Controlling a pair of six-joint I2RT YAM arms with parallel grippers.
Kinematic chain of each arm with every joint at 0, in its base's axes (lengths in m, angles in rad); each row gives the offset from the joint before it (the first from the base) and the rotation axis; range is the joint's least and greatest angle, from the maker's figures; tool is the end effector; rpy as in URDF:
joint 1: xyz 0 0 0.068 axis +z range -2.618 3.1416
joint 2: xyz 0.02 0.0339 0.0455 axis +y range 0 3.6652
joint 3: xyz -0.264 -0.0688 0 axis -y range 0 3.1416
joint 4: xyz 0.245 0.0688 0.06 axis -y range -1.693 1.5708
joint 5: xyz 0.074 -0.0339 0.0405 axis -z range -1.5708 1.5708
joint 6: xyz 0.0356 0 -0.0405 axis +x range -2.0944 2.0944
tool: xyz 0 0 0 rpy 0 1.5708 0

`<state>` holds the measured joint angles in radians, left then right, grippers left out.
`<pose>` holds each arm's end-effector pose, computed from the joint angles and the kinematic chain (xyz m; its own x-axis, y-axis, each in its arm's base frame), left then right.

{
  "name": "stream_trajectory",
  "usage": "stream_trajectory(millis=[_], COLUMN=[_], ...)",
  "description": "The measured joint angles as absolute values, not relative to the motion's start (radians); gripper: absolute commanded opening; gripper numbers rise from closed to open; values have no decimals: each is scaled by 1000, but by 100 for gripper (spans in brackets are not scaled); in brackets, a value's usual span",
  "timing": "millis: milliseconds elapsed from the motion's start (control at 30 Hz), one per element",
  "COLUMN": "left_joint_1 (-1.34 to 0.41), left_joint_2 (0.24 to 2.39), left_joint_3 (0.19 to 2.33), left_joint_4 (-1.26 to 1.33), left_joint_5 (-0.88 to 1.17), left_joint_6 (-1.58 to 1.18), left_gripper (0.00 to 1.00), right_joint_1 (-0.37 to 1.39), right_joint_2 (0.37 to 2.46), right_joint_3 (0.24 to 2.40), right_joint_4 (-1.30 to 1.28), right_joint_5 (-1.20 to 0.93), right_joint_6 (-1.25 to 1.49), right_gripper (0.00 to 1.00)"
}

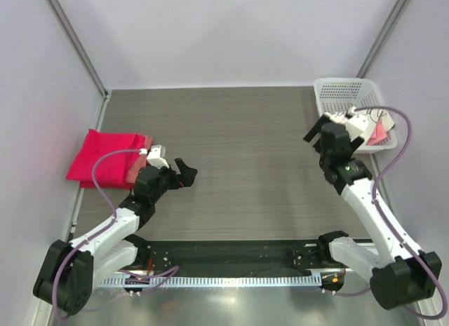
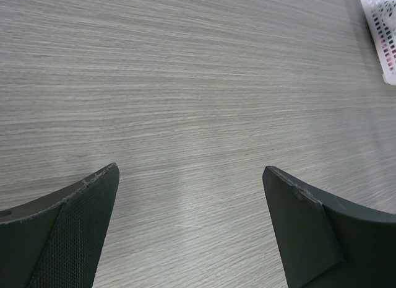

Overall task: Fold and stack the t-shirts
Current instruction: Grab the tshirt from the pile

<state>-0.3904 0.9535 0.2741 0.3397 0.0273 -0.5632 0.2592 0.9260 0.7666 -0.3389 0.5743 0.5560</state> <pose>0.1835 -0.0766 0.1850 -0.4764 -0.3811 -0.7924 0.1773 0.8411 -0.5111 0.2021 0.0336 0.2952 -0.2625 0.3888 -0.8831 0.4528 0.8578 0.2431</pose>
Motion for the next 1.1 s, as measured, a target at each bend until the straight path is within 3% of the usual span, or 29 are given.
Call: stream_trajectory(millis=[200, 300, 700, 733, 767, 833, 867, 1100], left_joint_1=[-390, -390, -390, -390, -390, -390, -390, -390], left_joint_2=[957, 956, 955, 955, 955, 956, 956, 975], left_joint_3=[274, 274, 274, 274, 274, 274, 274, 274], left_joint_4=[338, 334, 324, 324, 324, 324, 324, 325], left_joint_5=[27, 23, -17, -18, -19, -22, -23, -22], left_joint_6=[-564, -564, -584, -587, -590, -593, -593, -595], left_gripper=[99, 99, 100, 100, 100, 100, 100, 100], right_joint_1=[51, -47, -188, -189, -192, -193, -195, -182], right_joint_2=[1187, 1304, 1888, 1951, 2007, 2078, 2104, 2043], right_joint_3=[1127, 1213, 1491, 1529, 1558, 1590, 1601, 1583], right_joint_4=[-389, -403, -411, -405, -395, -392, -392, -384], right_joint_5=[513, 490, 516, 524, 532, 557, 575, 644], right_joint_6=[591, 621, 691, 689, 687, 673, 671, 686], right_gripper=[92, 100, 98, 92, 59, 24, 1, 1])
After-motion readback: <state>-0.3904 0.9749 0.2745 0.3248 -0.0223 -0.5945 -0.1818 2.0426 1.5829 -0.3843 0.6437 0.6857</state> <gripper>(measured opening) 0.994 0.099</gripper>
